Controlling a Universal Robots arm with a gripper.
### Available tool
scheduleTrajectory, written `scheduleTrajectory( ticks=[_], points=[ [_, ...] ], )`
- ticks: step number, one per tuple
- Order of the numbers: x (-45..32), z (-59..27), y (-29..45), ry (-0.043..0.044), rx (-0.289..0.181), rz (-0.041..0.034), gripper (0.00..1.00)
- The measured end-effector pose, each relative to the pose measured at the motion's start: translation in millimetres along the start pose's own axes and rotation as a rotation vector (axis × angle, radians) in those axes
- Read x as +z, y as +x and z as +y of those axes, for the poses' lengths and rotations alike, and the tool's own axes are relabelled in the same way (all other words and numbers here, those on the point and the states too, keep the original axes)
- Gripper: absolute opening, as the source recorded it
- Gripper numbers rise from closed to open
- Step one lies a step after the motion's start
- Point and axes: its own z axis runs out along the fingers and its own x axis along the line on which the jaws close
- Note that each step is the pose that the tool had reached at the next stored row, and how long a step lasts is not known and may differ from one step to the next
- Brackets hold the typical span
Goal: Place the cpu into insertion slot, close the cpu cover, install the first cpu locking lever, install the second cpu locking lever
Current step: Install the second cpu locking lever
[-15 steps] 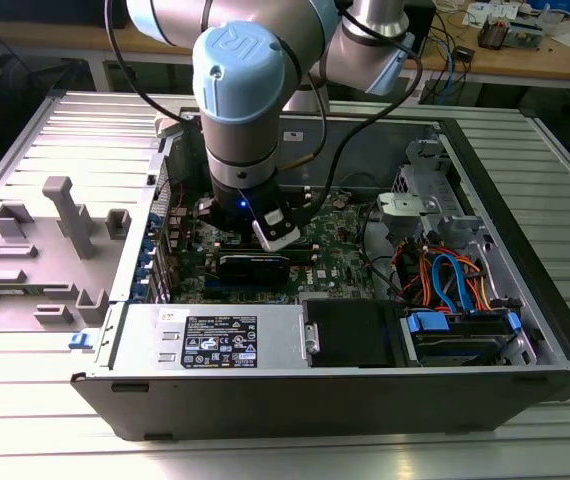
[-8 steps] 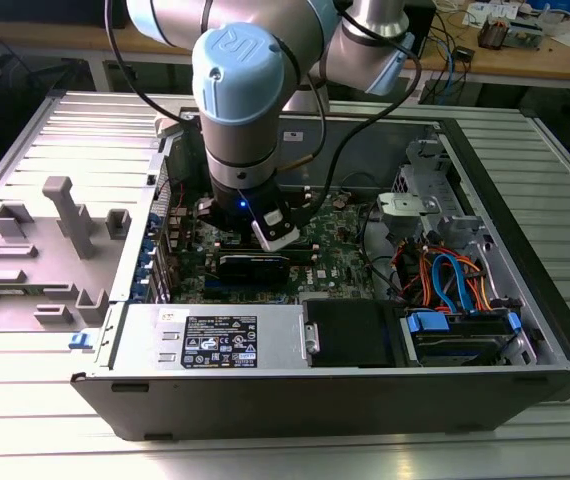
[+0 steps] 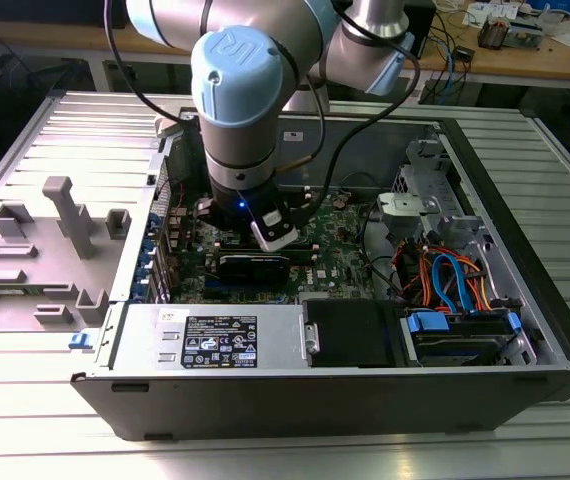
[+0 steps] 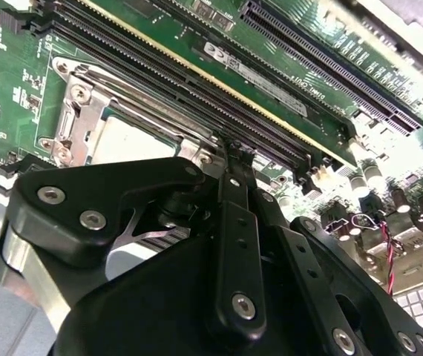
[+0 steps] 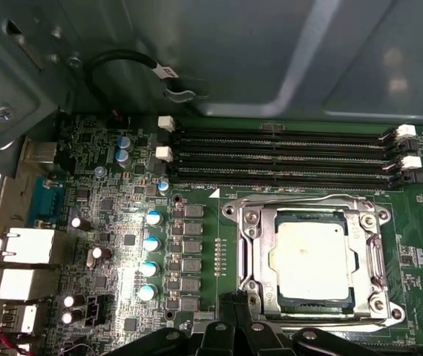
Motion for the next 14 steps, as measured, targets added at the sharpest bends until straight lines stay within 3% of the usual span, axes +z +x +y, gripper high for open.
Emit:
scheduleTrajectory(
  ticks=[3,4,6,7,12,13,14],
  points=[
    [0.4,0.1,0.4,0.0015,0.0,0.0,0.11],
    [0.4,0.2,0.5,0.0056,0.0,0.0,0.11],
    [0.6,0.6,0.4,0.0299,0.0,0.0009,0.11],
    [-0.4,0.9,0.4,0.035,0.0,0.0012,0.11],
    [-13.3,6.4,0.1,0.0376,0.0,0.0012,0.11],
    [-15.4,8.1,0.0,0.0493,-0.001,0.0017,0.11],
    [-16.3,8.8,0.0,0.0533,-0.001,0.0018,0.11]
  ],
)
